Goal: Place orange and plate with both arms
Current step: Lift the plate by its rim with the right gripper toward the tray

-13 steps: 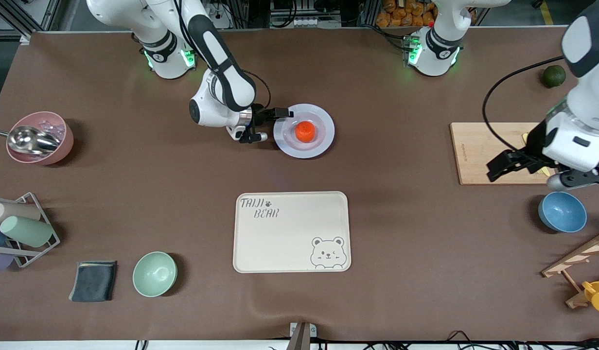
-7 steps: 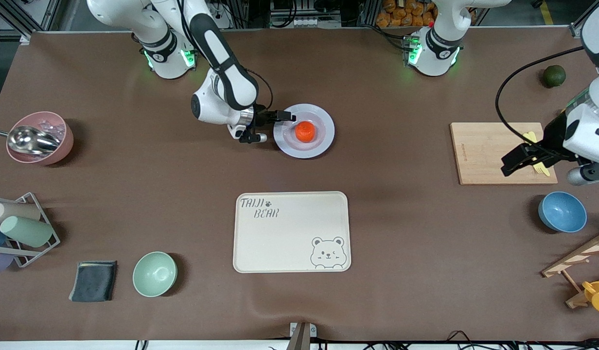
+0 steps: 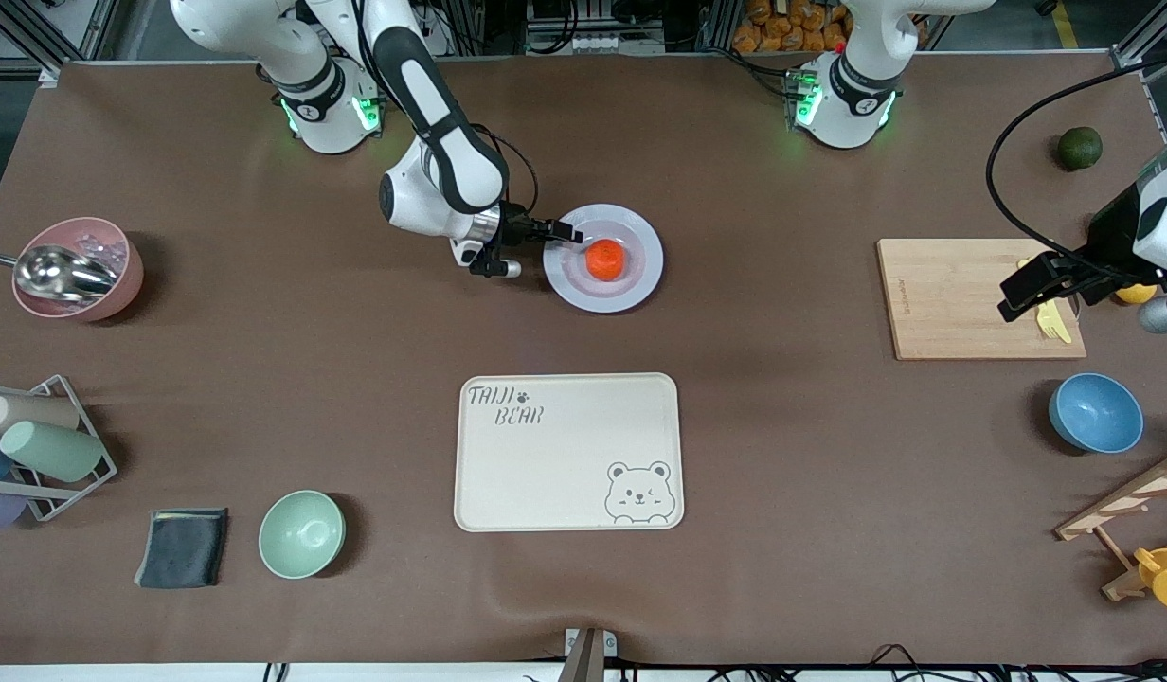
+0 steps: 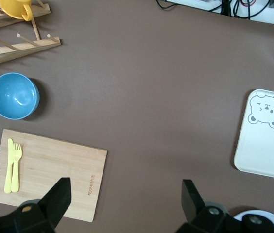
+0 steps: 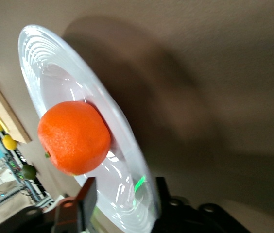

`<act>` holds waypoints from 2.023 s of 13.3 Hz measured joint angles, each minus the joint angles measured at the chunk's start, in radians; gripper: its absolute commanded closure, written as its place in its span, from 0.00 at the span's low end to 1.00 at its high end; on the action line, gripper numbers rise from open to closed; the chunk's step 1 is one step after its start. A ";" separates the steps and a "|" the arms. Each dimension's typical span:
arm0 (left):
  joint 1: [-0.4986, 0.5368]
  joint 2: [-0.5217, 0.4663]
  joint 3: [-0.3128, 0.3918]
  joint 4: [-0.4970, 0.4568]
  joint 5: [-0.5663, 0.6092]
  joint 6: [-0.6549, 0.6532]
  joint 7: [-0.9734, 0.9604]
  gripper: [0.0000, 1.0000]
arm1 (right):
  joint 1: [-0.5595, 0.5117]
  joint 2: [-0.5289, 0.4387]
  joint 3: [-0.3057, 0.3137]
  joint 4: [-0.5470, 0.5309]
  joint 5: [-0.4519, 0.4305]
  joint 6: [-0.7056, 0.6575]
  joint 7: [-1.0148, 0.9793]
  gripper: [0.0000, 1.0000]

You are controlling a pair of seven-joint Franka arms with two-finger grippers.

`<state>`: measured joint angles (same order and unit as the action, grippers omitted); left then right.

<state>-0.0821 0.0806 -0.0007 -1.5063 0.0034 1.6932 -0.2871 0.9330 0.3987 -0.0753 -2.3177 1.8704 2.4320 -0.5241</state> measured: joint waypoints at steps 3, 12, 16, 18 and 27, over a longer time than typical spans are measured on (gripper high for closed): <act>-0.007 -0.003 -0.010 0.000 -0.002 -0.007 0.000 0.00 | 0.012 0.003 0.000 0.004 0.036 -0.001 -0.043 1.00; -0.008 -0.016 -0.027 0.001 -0.003 -0.041 0.009 0.00 | 0.012 -0.014 -0.005 0.019 0.084 0.000 -0.100 1.00; -0.008 -0.017 -0.026 0.001 -0.003 -0.046 0.011 0.00 | 0.009 -0.072 -0.011 0.020 0.093 0.011 -0.100 1.00; -0.008 -0.017 -0.025 0.001 -0.003 -0.047 0.015 0.00 | -0.005 -0.102 -0.016 0.020 0.093 0.013 -0.100 1.00; -0.006 -0.020 -0.037 0.001 -0.003 -0.089 0.016 0.00 | -0.171 -0.049 -0.025 0.209 0.117 0.010 -0.043 1.00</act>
<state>-0.0878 0.0609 -0.0375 -1.5055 0.0008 1.6037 -0.2709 0.7625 0.3502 -0.0999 -2.1083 1.9869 2.4423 -0.5673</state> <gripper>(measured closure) 0.000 0.907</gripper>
